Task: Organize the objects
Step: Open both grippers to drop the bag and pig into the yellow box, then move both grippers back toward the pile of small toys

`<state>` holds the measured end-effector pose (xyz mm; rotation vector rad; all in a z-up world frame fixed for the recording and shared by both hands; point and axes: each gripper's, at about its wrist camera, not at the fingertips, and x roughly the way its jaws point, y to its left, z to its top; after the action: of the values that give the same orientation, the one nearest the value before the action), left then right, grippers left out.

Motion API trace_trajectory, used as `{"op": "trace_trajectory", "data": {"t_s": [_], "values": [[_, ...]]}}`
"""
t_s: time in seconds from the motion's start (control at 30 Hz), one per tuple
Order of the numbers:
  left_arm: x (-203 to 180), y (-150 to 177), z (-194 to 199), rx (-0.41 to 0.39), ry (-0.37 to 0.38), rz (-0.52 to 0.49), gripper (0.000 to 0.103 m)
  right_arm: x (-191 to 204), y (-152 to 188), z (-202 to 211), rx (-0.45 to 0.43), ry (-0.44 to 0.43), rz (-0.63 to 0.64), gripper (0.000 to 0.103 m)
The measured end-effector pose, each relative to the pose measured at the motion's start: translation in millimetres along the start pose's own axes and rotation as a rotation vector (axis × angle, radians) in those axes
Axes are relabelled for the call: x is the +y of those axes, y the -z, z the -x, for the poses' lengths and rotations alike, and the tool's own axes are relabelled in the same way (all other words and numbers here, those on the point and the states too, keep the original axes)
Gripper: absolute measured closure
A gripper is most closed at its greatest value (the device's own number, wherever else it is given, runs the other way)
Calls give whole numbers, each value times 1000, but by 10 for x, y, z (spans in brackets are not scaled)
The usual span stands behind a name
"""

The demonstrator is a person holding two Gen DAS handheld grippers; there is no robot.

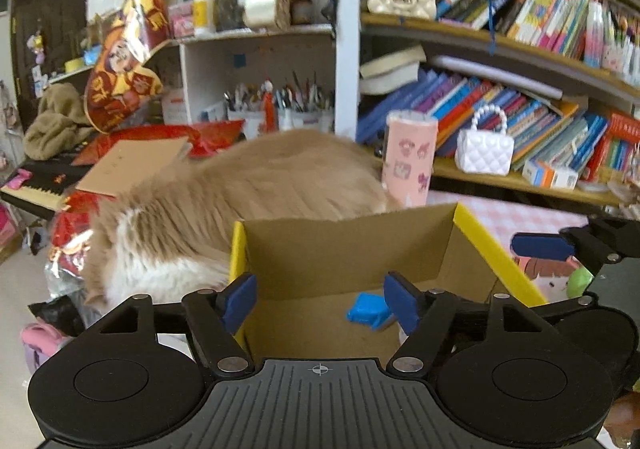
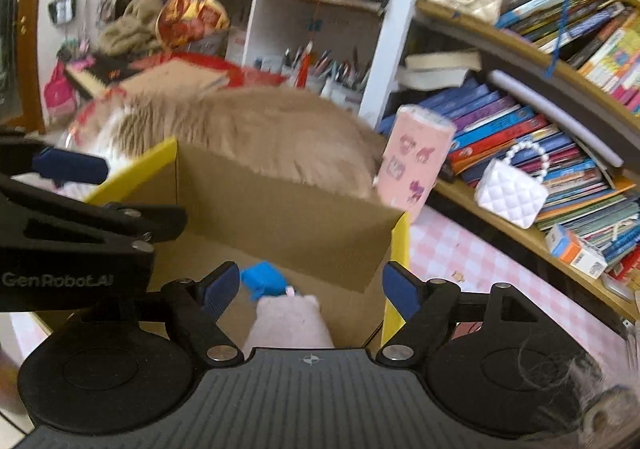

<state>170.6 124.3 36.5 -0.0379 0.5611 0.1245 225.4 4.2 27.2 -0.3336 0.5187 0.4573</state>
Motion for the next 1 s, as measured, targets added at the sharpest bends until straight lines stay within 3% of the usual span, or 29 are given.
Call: {"op": "trace_trajectory", "data": {"t_s": [0.4, 1.0], "values": [[225, 252, 545, -42, -10, 55, 21, 147, 202, 591, -31, 106, -118, 21], [364, 1026, 1040, 93, -2, 52, 20, 698, 937, 1226, 121, 166, -240, 21]]}}
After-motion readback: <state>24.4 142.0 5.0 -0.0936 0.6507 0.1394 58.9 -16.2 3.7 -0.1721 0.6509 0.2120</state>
